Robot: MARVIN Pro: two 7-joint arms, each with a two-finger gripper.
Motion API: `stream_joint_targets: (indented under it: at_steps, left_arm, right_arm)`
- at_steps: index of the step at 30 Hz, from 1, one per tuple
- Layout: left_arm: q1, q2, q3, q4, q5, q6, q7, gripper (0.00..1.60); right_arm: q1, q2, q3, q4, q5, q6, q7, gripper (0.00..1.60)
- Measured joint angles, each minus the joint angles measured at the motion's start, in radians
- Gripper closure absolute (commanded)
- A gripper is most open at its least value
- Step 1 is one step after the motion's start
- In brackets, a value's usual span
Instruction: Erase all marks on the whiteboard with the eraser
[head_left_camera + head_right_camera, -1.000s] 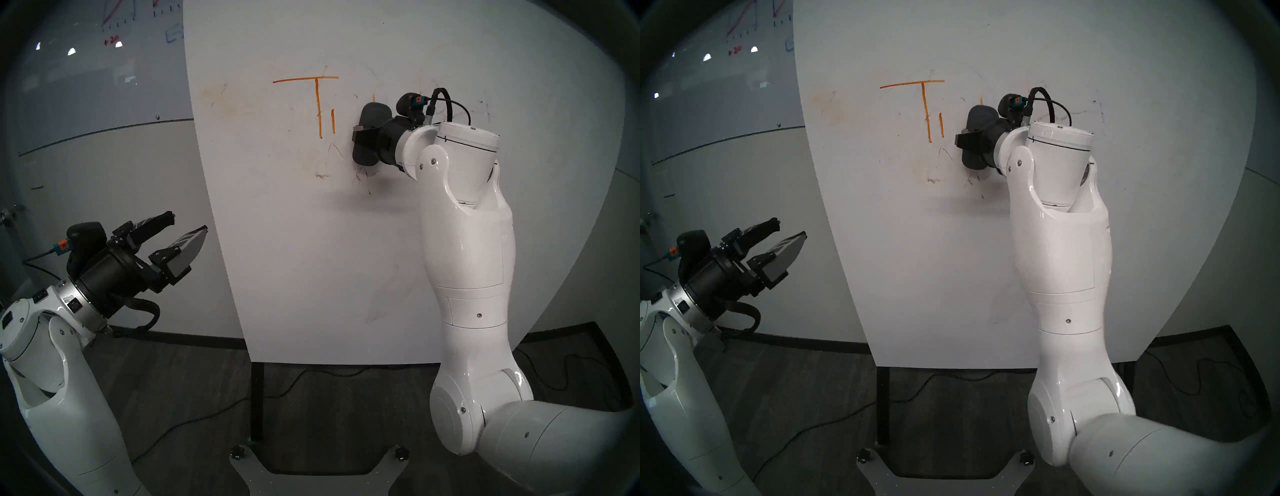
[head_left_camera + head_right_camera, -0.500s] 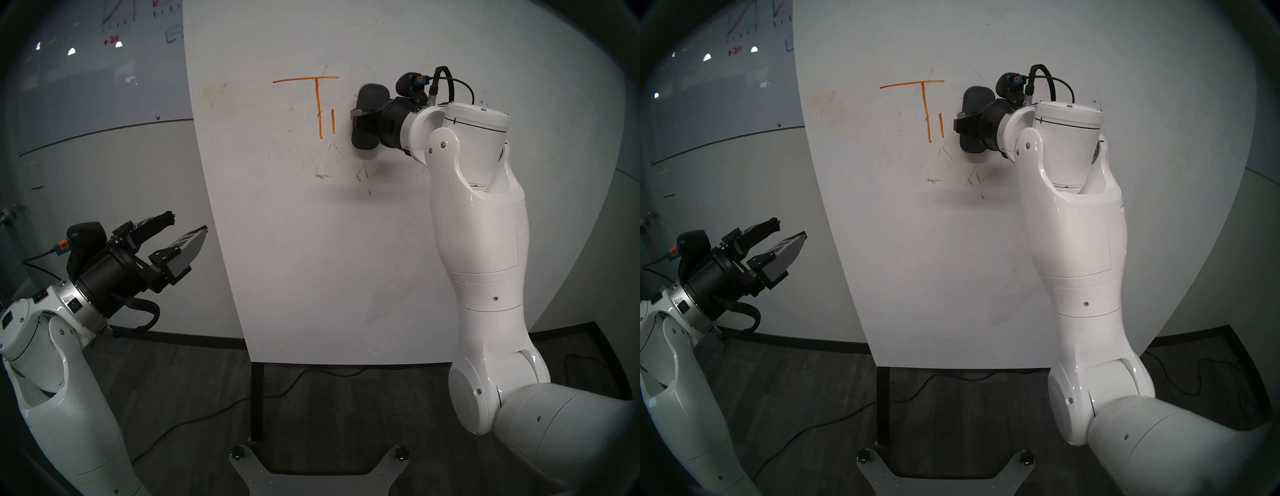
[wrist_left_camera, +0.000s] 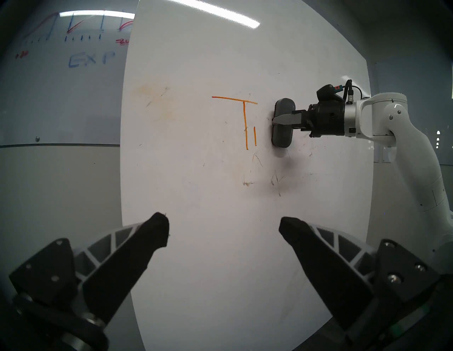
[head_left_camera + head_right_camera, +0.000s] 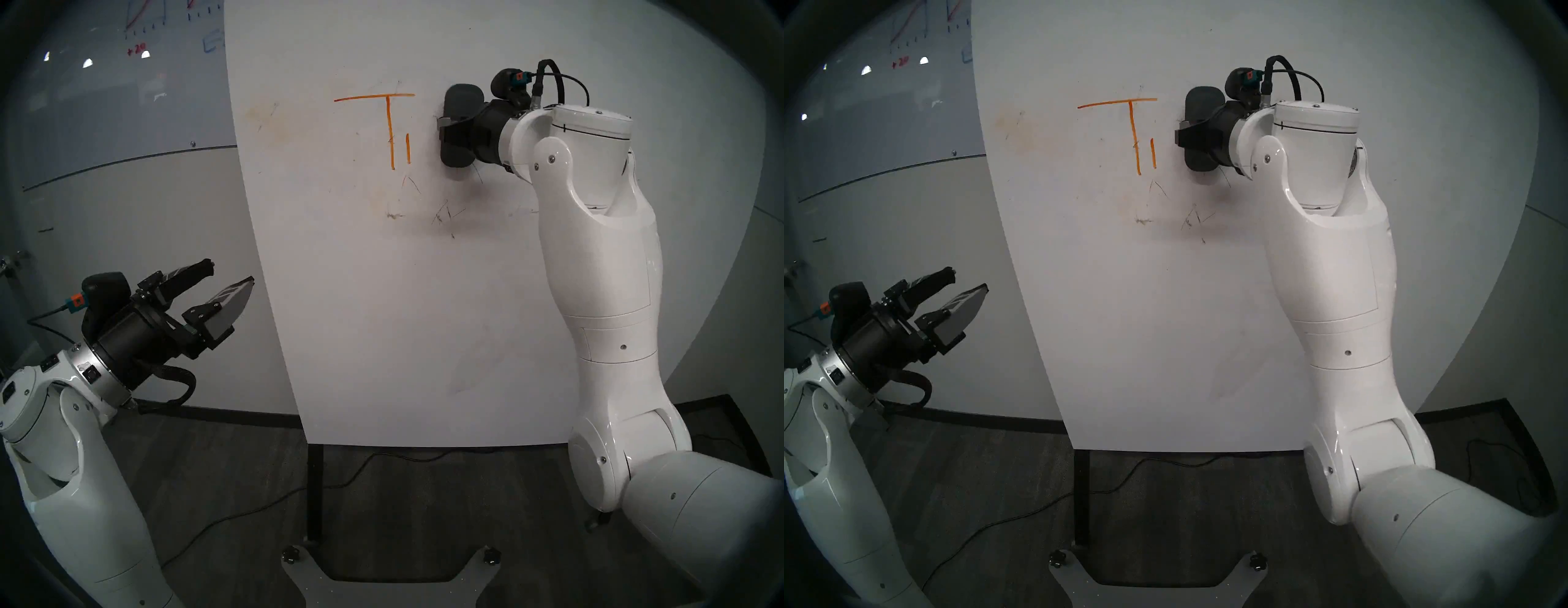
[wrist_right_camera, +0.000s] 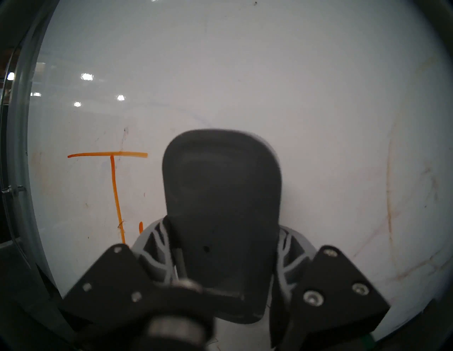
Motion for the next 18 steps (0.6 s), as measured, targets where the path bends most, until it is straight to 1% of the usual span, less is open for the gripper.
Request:
stream_joint_targets:
  at_steps: [10,18]
  left_arm:
    - [0.000,0.000,0.000,0.000,0.000,0.000,0.000,0.00]
    - [0.000,0.000,0.000,0.000,0.000,0.000,0.000,0.00]
  right_arm:
    - [0.027,-0.013,0.034,-0.005,0.056,0.000,-0.050,1.60]
    - [0.048,-0.023,0.052,-0.005,0.088,0.000,-0.066,1.60]
